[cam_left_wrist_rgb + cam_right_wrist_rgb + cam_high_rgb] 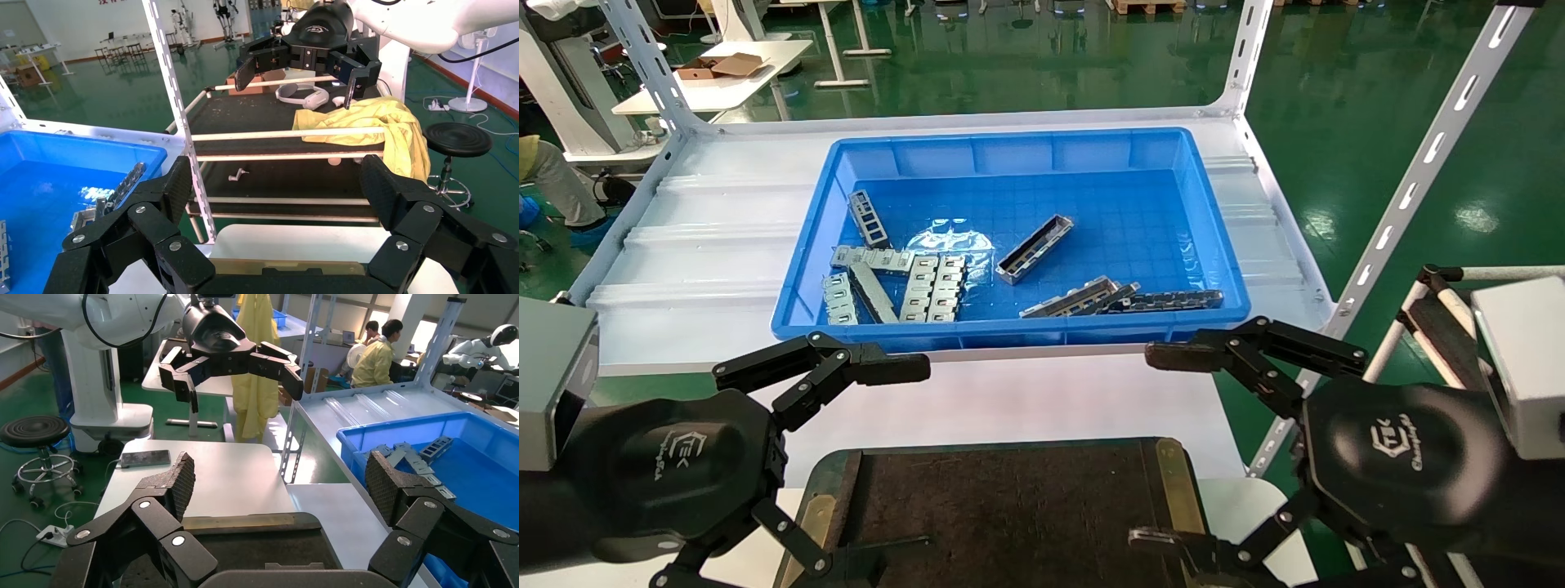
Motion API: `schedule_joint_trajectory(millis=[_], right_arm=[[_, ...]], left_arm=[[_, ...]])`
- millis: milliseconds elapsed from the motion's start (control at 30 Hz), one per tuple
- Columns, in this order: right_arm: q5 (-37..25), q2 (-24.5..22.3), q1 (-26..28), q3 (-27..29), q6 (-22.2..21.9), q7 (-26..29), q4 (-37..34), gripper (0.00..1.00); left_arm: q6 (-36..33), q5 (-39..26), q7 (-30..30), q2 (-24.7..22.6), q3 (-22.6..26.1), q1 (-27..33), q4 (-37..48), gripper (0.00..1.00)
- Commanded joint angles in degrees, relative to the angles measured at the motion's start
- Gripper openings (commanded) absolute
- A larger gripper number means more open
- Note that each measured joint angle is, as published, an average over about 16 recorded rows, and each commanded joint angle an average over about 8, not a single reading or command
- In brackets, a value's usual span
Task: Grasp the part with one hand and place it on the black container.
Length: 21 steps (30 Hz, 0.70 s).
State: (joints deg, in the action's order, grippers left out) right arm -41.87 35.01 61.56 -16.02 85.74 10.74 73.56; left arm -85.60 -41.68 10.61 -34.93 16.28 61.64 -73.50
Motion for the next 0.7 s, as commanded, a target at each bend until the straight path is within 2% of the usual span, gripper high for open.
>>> schedule_joint_trajectory(millis=[33, 700], right_arm=[[0.00, 0.00, 0.00, 0.00, 0.00, 0.00, 0.00, 1.00], [0.04, -0.01, 0.00, -0.01, -0.07, 0.00, 0.00, 1.00]], left_arm=[[0.00, 0.00, 0.00, 0.00, 0.00, 0.00, 0.00, 1.00], [0.00, -0.01, 0.00, 0.00, 0.00, 0.00, 0.00, 1.00]])
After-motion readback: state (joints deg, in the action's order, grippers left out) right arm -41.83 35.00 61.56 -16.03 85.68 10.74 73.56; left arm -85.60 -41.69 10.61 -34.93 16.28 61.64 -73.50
